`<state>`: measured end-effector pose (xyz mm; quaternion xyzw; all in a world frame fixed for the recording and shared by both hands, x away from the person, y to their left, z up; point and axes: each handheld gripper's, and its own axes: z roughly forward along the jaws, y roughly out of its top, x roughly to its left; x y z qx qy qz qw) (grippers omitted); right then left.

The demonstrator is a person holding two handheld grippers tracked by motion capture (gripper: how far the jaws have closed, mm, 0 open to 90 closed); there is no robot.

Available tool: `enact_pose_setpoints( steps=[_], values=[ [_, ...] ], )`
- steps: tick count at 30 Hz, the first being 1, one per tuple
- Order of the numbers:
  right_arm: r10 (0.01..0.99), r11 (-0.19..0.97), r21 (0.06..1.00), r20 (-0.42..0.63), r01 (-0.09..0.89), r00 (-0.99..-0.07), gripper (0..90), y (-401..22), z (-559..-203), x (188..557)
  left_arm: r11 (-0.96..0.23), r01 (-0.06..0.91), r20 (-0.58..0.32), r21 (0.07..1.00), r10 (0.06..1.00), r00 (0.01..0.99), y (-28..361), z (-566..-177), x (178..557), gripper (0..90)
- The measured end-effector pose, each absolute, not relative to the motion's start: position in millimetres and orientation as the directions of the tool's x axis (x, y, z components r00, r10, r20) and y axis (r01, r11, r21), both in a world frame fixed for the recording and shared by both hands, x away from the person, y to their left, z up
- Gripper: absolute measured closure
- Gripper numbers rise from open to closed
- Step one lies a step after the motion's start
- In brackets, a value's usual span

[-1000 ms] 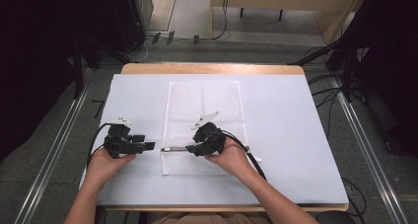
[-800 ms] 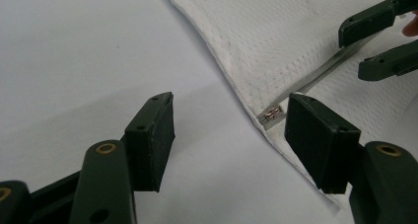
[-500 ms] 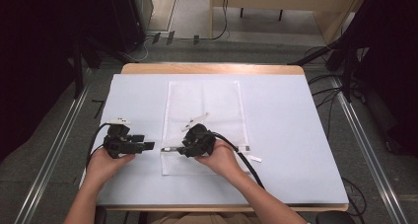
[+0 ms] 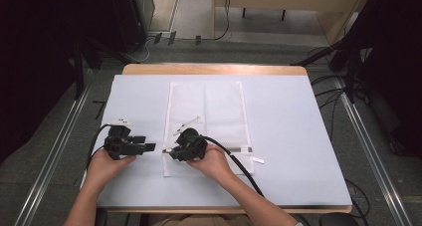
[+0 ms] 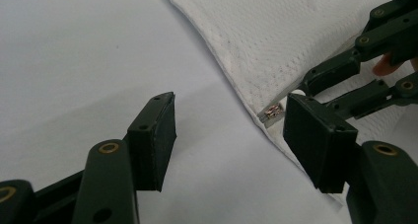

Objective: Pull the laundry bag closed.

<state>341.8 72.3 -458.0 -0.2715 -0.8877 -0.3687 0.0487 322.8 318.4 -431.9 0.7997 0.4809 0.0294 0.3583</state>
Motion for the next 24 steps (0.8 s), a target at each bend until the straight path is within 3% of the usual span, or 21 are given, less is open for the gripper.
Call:
enact_pose_setpoints(
  steps=[16, 24],
  values=[
    [0.440, 0.569, 0.621, 0.325, 0.540, -0.837, 74.9, 92, -461, 350, -0.294, 0.746, -0.299, 0.598, 0.781, 0.548, 318, -434, 322, 41.3],
    [0.445, 0.581, 0.604, 0.325, 0.546, -0.834, 86.9, 95, -461, 353, -0.305, 0.733, -0.294, 0.608, 0.771, 0.565, 319, -435, 320, 45.7]
  ],
)
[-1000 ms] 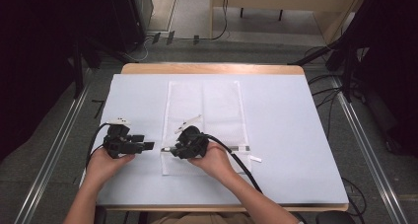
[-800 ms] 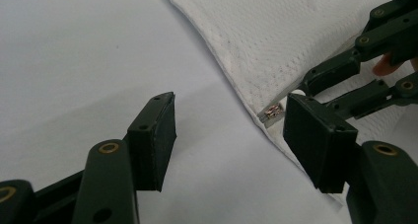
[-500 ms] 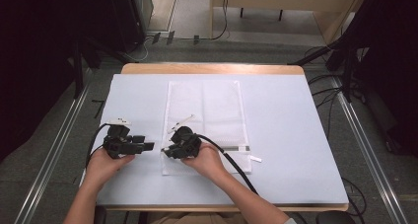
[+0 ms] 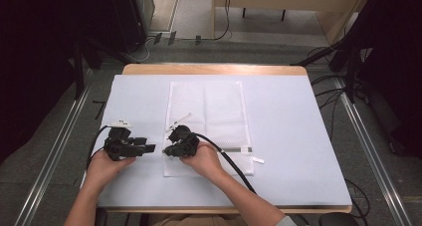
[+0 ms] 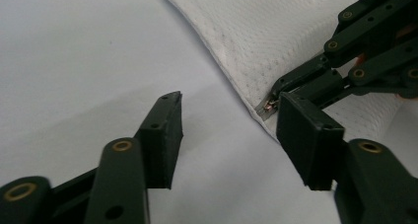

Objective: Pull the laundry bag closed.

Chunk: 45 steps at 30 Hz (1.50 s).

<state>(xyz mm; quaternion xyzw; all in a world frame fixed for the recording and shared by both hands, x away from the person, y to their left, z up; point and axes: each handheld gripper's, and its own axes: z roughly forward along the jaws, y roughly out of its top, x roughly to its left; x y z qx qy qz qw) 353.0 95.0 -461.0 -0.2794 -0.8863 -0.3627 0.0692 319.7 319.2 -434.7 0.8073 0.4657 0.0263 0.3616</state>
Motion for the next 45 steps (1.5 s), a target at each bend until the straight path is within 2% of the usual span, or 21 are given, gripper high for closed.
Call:
enact_pose_setpoints(
  steps=[2, 6, 28, 45],
  values=[
    [0.440, 0.591, 0.610, 0.306, 0.529, -0.844, 87.0, 94, -458, 353, -0.309, 0.736, -0.304, 0.603, 0.764, 0.570, 318, -435, 320, 48.9],
    [0.433, 0.599, 0.615, 0.291, 0.513, -0.853, 87.1, 94, -453, 353, -0.330, 0.738, -0.308, 0.589, 0.752, 0.582, 314, -436, 319, 50.0],
    [0.412, 0.582, 0.651, 0.280, 0.487, -0.867, 87.1, 85, -435, 357, -0.378, 0.715, -0.324, 0.588, 0.699, 0.637, 295, -436, 318, 45.2],
    [0.394, 0.574, 0.662, 0.293, 0.482, -0.871, 87.1, 81, -428, 356, -0.417, 0.717, -0.321, 0.559, 0.688, 0.651, 280, -443, 323, 44.9]
  ],
)
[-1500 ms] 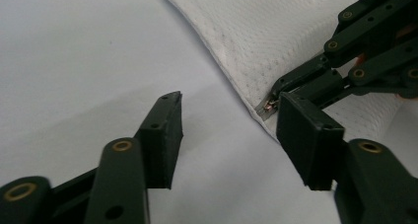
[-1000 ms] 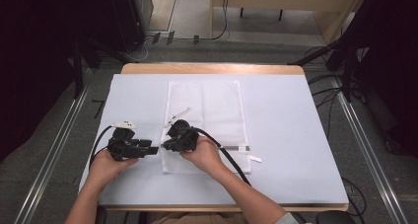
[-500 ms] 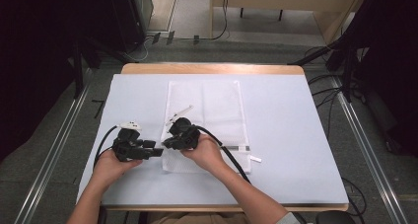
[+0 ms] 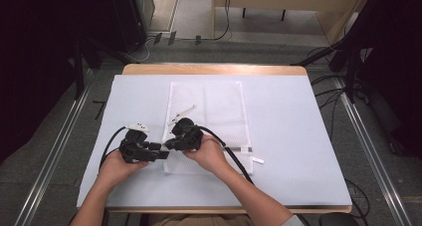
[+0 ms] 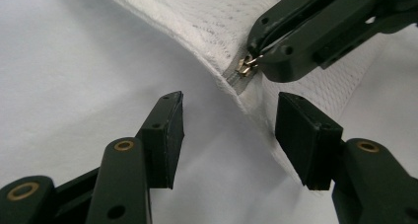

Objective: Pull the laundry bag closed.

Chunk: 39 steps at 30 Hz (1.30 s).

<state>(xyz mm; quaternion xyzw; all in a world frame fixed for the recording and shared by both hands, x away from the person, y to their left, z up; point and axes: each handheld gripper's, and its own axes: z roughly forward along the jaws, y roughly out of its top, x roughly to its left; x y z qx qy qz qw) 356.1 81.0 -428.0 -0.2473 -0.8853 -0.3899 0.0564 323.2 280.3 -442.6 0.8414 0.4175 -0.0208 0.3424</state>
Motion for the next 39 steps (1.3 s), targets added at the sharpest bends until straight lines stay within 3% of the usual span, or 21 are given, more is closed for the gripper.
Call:
enact_pose_setpoints(
  steps=[6, 12, 27, 39],
  values=[
    [0.378, 0.567, 0.669, 0.307, 0.480, -0.873, 87.1, 78.6, -425.3, 354.5, -0.423, 0.722, -0.326, 0.548, 0.687, 0.650, 274.2, -444.5, 326.0, 47.8],
    [0.361, 0.571, 0.668, 0.317, 0.476, -0.877, 87.2, 76.8, -424.5, 354.5, -0.432, 0.728, -0.337, 0.532, 0.681, 0.650, 273.6, -445.0, 328.0, 64.9],
    [0.352, 0.575, 0.653, 0.346, 0.493, -0.869, 87.2, 76.0, -426.3, 356.8, -0.439, 0.727, -0.363, 0.528, 0.658, 0.660, 273.1, -442.4, 328.7, 84.8],
    [0.370, 0.569, 0.649, 0.345, 0.504, -0.862, 87.3, 72.4, -433.4, 358.2, -0.439, 0.745, -0.366, 0.502, 0.672, 0.643, 269.3, -438.5, 329.7, 87.6]
  ],
)
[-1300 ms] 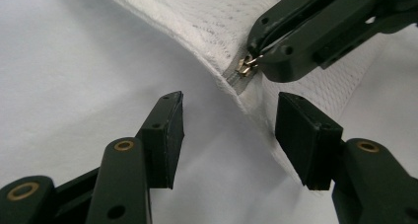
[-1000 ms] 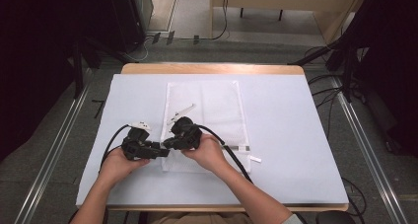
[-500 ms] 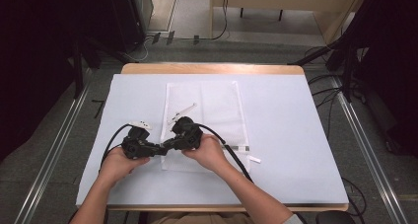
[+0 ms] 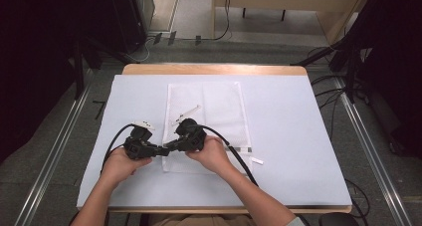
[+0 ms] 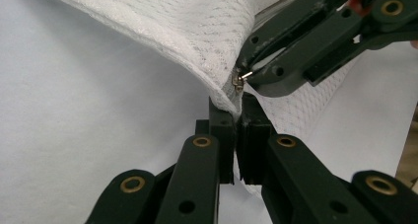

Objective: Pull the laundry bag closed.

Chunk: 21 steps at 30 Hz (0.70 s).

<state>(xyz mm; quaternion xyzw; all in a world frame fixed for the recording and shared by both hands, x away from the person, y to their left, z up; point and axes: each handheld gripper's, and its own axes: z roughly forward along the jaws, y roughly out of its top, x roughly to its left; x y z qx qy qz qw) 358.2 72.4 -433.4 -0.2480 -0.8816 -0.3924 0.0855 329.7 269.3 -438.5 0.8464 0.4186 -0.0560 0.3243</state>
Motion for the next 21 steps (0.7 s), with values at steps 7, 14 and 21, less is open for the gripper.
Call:
enact_pose_setpoints(
  steps=[7, 14, 21],
  values=[
    [0.380, 0.563, 0.667, 0.316, 0.488, -0.869, 87.7, 73, -439, 356, -0.422, 0.758, -0.375, 0.498, 0.683, 0.627, 272, -438, 330, 88.2],
    [0.379, 0.570, 0.662, 0.314, 0.487, -0.870, 87.7, 69, -440, 358, -0.418, 0.756, -0.380, 0.503, 0.679, 0.628, 273, -438, 330, 88.4],
    [0.397, 0.578, 0.648, 0.308, 0.496, -0.865, 87.7, 63, -446, 360, -0.414, 0.756, -0.382, 0.507, 0.678, 0.628, 279, -437, 329, 88.5]
  ],
)
